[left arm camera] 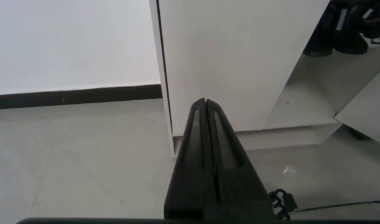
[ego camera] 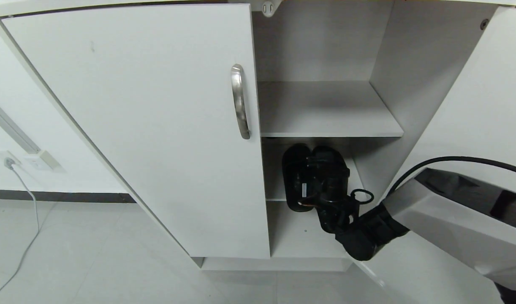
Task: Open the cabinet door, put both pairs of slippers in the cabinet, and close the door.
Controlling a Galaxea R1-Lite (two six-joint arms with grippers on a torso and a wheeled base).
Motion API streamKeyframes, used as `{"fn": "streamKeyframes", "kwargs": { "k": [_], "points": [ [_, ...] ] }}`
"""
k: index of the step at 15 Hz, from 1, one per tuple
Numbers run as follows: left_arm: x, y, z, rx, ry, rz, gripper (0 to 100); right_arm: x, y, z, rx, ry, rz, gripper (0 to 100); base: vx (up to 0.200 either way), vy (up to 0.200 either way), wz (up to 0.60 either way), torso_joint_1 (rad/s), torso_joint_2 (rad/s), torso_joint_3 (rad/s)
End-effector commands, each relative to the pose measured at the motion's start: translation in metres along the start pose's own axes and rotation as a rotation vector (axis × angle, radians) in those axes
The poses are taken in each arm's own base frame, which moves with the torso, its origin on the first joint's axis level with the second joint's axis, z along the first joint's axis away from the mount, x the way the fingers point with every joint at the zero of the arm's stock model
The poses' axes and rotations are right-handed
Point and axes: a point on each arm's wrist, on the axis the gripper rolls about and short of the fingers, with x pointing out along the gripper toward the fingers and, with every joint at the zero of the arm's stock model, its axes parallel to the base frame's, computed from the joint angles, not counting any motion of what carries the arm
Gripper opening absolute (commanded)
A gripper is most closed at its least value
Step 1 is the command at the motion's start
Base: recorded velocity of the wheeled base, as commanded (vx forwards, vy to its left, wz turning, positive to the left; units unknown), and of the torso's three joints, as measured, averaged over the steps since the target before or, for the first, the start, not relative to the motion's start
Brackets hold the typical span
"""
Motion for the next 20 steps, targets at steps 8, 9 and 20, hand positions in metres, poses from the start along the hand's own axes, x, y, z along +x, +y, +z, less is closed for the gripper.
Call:
{"fn": "streamKeyframes", "kwargs": {
  "k": [8, 9, 20],
  "points": [
    [0.000, 0.000, 0.000, 0.000, 0.002, 0.000, 0, -0.134, -0.021, 0.011, -0.005, 0.022, 0.185, 100, 0.000, 0.000, 0.00, 0.000, 0.00, 0.000],
    [0.000, 0.000, 0.000, 0.000, 0.001, 0.000, 0, -0.140, -0.019, 0.010, -0.010, 0.028, 0.205, 100, 0.000, 0.000, 0.00, 0.000, 0.00, 0.000],
    [0.000, 0.000, 0.000, 0.000, 0.002, 0.000, 0, -0.143, -0.014, 0.009, -0.012, 0.029, 0.222, 100, -0.109, 0.000, 0.00, 0.001, 0.00, 0.002]
  ]
}}
